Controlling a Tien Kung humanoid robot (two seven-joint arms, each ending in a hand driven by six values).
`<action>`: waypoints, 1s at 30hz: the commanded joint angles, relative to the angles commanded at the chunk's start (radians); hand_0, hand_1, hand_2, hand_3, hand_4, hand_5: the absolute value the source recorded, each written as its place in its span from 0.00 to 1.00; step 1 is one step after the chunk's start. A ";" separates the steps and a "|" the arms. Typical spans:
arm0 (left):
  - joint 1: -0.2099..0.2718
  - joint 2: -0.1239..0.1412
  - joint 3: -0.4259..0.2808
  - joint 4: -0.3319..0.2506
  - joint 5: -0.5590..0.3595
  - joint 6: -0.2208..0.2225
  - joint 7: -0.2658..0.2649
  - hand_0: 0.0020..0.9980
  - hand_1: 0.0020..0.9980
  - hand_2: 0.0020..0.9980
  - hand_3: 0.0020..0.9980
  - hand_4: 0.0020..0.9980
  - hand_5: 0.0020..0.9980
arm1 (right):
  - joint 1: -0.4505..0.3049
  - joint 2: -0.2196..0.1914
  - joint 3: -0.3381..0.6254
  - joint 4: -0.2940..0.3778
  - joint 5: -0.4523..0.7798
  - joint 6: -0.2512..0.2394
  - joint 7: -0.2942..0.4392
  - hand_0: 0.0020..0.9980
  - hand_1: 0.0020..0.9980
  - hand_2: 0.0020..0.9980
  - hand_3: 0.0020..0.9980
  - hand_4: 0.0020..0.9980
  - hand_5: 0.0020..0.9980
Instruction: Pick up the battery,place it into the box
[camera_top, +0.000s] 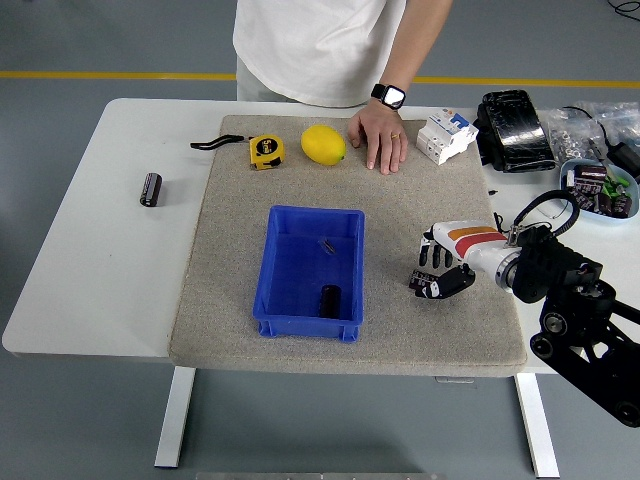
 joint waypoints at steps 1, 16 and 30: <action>0.000 0.000 0.002 0.000 -0.001 0.000 -0.001 0.60 0.57 0.63 0.71 0.72 0.71 | 0.002 0.002 -0.001 -0.004 0.001 0.000 0.000 0.41 0.39 0.44 0.48 0.96 0.33; -0.013 -0.005 0.048 0.002 -0.050 0.002 -0.014 0.62 0.59 0.64 0.71 0.72 0.70 | 0.024 0.023 -0.024 -0.076 0.021 -0.014 0.000 0.42 0.39 0.44 0.47 0.94 0.33; -0.016 -0.006 0.066 0.002 -0.067 0.002 -0.020 0.62 0.60 0.65 0.72 0.72 0.70 | 0.027 0.029 -0.035 -0.095 0.040 -0.032 -0.005 0.47 0.40 0.43 0.46 0.91 0.33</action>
